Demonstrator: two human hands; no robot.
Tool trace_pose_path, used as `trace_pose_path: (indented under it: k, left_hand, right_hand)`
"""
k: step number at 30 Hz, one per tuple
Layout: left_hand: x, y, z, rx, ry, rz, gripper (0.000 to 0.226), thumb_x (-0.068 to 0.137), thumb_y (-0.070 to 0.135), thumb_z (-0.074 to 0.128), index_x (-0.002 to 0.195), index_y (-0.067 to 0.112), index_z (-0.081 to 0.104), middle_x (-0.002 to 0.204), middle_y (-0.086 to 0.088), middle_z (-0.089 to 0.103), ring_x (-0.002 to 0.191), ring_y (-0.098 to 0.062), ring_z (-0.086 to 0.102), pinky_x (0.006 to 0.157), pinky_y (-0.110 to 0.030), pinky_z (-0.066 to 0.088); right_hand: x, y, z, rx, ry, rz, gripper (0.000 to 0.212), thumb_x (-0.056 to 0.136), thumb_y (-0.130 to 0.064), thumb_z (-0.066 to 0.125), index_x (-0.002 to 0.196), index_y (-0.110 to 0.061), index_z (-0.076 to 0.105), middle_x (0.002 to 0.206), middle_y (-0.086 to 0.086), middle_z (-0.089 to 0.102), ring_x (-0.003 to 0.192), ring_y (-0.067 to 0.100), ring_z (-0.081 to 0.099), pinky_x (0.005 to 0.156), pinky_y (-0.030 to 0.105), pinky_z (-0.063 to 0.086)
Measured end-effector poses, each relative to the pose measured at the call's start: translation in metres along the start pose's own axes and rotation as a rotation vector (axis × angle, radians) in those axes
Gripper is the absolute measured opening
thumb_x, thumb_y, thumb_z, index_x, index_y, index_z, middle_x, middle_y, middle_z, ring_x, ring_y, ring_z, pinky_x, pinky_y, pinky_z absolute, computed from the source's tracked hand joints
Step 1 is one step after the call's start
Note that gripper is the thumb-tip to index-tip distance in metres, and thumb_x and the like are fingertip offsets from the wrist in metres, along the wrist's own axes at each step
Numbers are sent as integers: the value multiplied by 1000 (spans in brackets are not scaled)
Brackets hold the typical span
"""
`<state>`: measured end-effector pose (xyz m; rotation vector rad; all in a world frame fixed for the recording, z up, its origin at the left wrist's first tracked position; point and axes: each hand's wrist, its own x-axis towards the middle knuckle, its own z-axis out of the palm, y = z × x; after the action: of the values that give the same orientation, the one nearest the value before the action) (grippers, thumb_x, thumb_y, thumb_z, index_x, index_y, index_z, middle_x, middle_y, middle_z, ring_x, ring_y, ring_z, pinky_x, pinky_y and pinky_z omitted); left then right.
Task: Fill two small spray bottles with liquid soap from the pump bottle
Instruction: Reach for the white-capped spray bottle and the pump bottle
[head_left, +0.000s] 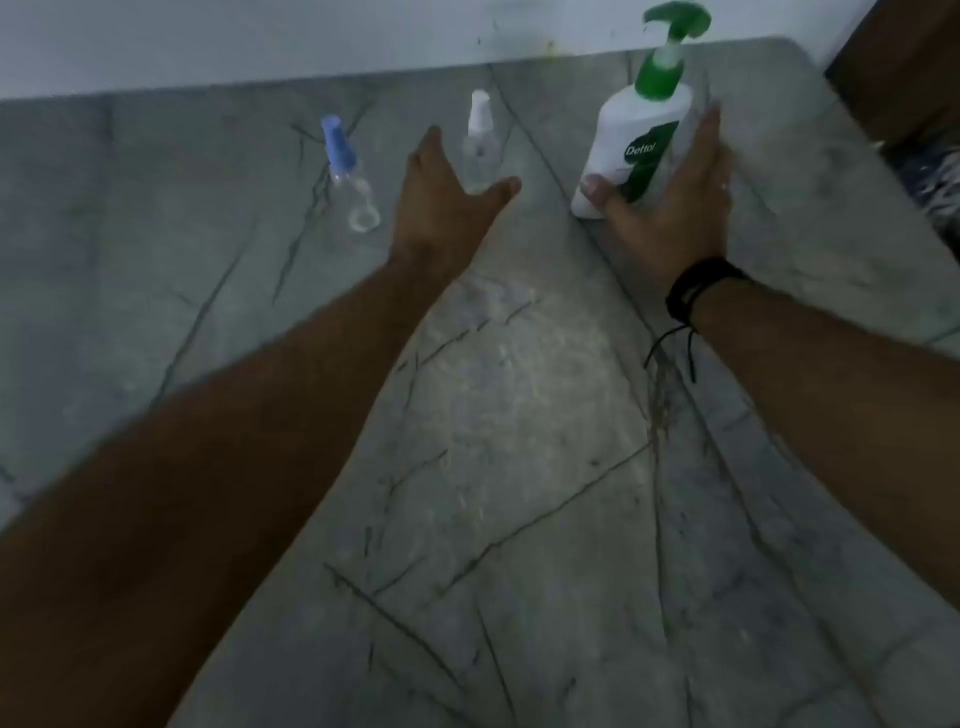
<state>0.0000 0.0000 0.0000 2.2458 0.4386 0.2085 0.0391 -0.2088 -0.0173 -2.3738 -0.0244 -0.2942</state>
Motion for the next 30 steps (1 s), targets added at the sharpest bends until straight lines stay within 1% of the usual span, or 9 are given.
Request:
trace_pose_path:
  k: [4, 6, 8, 10, 13, 16, 20, 24, 30]
  left_hand:
    - [16, -5, 14, 9, 28, 67, 102, 77, 61, 70, 153, 12, 21, 152, -6, 40, 137, -20, 40, 111, -33, 36]
    - [20, -10, 22, 24, 59, 109, 86, 80, 58, 68, 146, 14, 35, 141, -2, 52, 126, -16, 51, 98, -25, 41]
    - [22, -16, 28, 54, 104, 170, 61, 85, 54, 65, 130, 16, 50, 122, 4, 61, 109, -12, 58, 81, -19, 38]
    - [22, -18, 29, 89, 121, 195, 50, 86, 55, 62, 119, 16, 55, 110, 8, 61, 96, -9, 57, 75, -18, 35]
    - [17, -21, 30, 103, 140, 231, 49, 85, 56, 62, 115, 17, 58, 106, 9, 62, 91, -7, 54, 75, -19, 35]
    - [0, -27, 29, 90, 167, 267, 54, 83, 58, 63, 117, 17, 58, 111, 6, 66, 98, -9, 60, 77, -20, 38]
    - [-50, -33, 20, 75, 170, 294, 60, 82, 59, 65, 122, 16, 54, 114, 3, 66, 103, -14, 61, 83, -26, 46]
    - [-113, -40, 13, 56, 177, 289, 52, 79, 60, 67, 107, 18, 54, 106, 2, 65, 96, -19, 63, 83, -35, 52]
    - [-177, -50, 4, 57, 171, 266, 56, 76, 65, 68, 111, 21, 57, 109, 3, 68, 95, -16, 64, 84, -36, 54]
  right_hand:
    - [15, 4, 14, 192, 30, 11, 128, 58, -83, 72, 157, -19, 21, 150, -4, 47, 134, 15, 49, 110, 41, 45]
    - [19, 5, 22, 226, 50, -7, 116, 59, -78, 75, 151, -22, 30, 140, -11, 54, 126, 11, 55, 105, 39, 48]
    - [20, 9, 28, 216, 79, -50, 102, 61, -73, 76, 140, -22, 38, 128, -14, 58, 117, 11, 59, 101, 39, 50]
    - [22, 11, 32, 197, 98, -52, 93, 62, -70, 75, 132, -19, 41, 118, -14, 59, 110, 11, 61, 96, 39, 52]
    - [21, 13, 34, 183, 118, -72, 85, 66, -64, 76, 127, -16, 43, 110, -14, 58, 102, 10, 60, 91, 36, 52]
    - [11, 12, 29, 170, 110, -85, 84, 65, -64, 76, 125, -17, 42, 109, -11, 57, 102, 15, 61, 90, 37, 53]
    - [-23, 16, 14, 189, 82, -120, 87, 64, -66, 76, 128, -18, 41, 116, -6, 60, 107, 22, 62, 92, 41, 54]
    - [-76, 25, -10, 195, 49, -132, 88, 67, -67, 76, 130, -18, 38, 123, 1, 61, 108, 25, 61, 92, 42, 54]
    - [-138, 38, -36, 190, 21, -115, 92, 62, -71, 75, 129, -20, 36, 122, 4, 61, 106, 29, 62, 92, 47, 54]
